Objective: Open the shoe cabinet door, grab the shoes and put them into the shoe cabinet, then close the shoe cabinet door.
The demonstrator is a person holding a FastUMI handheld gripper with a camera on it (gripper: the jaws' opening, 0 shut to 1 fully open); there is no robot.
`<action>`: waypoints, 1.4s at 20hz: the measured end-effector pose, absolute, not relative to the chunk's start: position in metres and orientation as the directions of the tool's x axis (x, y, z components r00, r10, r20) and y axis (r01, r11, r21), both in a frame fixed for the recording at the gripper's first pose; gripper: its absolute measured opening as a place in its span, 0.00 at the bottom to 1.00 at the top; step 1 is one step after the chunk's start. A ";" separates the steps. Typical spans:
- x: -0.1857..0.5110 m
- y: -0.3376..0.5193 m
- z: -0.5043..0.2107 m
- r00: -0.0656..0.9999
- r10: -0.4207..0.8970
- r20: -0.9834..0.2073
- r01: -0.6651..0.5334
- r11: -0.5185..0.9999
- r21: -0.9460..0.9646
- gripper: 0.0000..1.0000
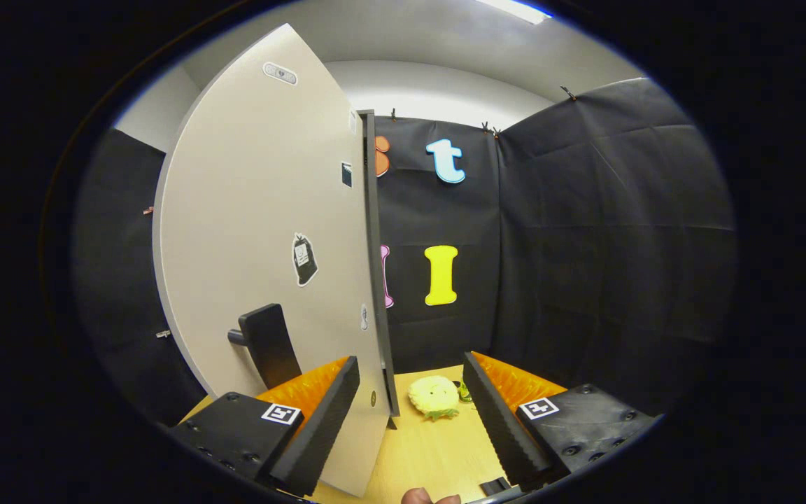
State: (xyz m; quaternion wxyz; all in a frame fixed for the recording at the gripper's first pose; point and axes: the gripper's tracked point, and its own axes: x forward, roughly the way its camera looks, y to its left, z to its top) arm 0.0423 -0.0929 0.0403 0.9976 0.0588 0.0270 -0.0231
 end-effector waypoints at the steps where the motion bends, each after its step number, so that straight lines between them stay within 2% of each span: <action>1: 0.044 -0.083 0.039 0.997 -0.043 -0.058 0.050 0.991 0.126 0.97; 7: 0.058 -0.024 0.034 0.999 0.000 -0.054 0.011 0.980 0.197 0.97; 17: 0.088 0.082 0.020 0.989 0.110 -0.100 -0.095 0.985 0.144 0.98; 28: 0.089 0.081 0.018 0.990 0.100 -0.102 -0.085 0.986 0.142 0.98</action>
